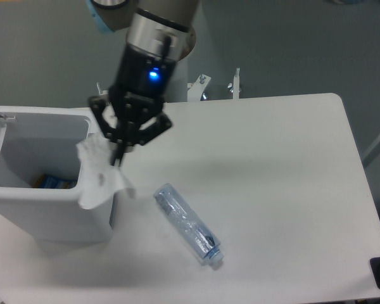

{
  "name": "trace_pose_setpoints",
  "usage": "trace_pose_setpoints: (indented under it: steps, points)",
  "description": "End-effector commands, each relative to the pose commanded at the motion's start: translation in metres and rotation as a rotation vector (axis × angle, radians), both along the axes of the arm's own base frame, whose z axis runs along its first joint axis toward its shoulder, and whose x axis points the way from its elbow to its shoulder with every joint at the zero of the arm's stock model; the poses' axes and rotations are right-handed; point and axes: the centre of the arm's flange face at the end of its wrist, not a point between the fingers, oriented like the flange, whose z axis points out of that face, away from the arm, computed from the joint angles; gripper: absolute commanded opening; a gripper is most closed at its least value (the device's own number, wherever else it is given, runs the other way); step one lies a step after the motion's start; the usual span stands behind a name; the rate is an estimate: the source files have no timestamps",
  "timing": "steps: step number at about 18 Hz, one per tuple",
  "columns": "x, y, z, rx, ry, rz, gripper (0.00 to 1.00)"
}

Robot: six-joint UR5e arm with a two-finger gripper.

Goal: Place the trash in the trash can
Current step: 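Lift the bag and carry it over the white trash bin, then open the gripper to drop the bag into the bin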

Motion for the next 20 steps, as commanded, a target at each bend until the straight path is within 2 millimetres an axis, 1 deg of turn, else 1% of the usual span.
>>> trace_pose_setpoints:
  steps: [2, 4, 5, 6, 7, 8, 9, 10, 11, 14, 15, 16, 17, 20]
  points:
    - [0.019, 0.006, -0.007, -0.011, -0.006, -0.032, 0.09]
    - [0.033, 0.010, -0.011, -0.010, -0.002, -0.059, 0.27]
    - [0.036, 0.010, -0.010, -0.007, 0.004, -0.066, 0.34]
    - [0.036, 0.010, -0.010, -0.004, 0.008, -0.071, 0.56]
    - [0.039, 0.011, -0.010, -0.004, 0.009, -0.079, 0.65]
    - [0.041, 0.012, -0.010, -0.005, 0.010, -0.081, 0.80]
    - [0.042, 0.011, -0.011, -0.006, 0.009, -0.082, 0.82]
    - [0.042, 0.011, -0.010, -0.005, 0.010, -0.082, 0.83]
    - [0.042, 0.011, -0.010, -0.003, 0.012, -0.084, 0.88]
    - [0.041, 0.012, -0.005, 0.008, 0.029, -0.093, 0.90]
    - [0.039, 0.014, -0.005, 0.010, 0.036, -0.099, 0.92]
    - [0.034, 0.014, -0.006, 0.012, 0.049, -0.104, 0.96]
    - [0.026, 0.016, -0.008, 0.005, 0.065, -0.100, 0.99]
    - [-0.026, 0.012, -0.017, -0.034, 0.096, -0.013, 1.00]
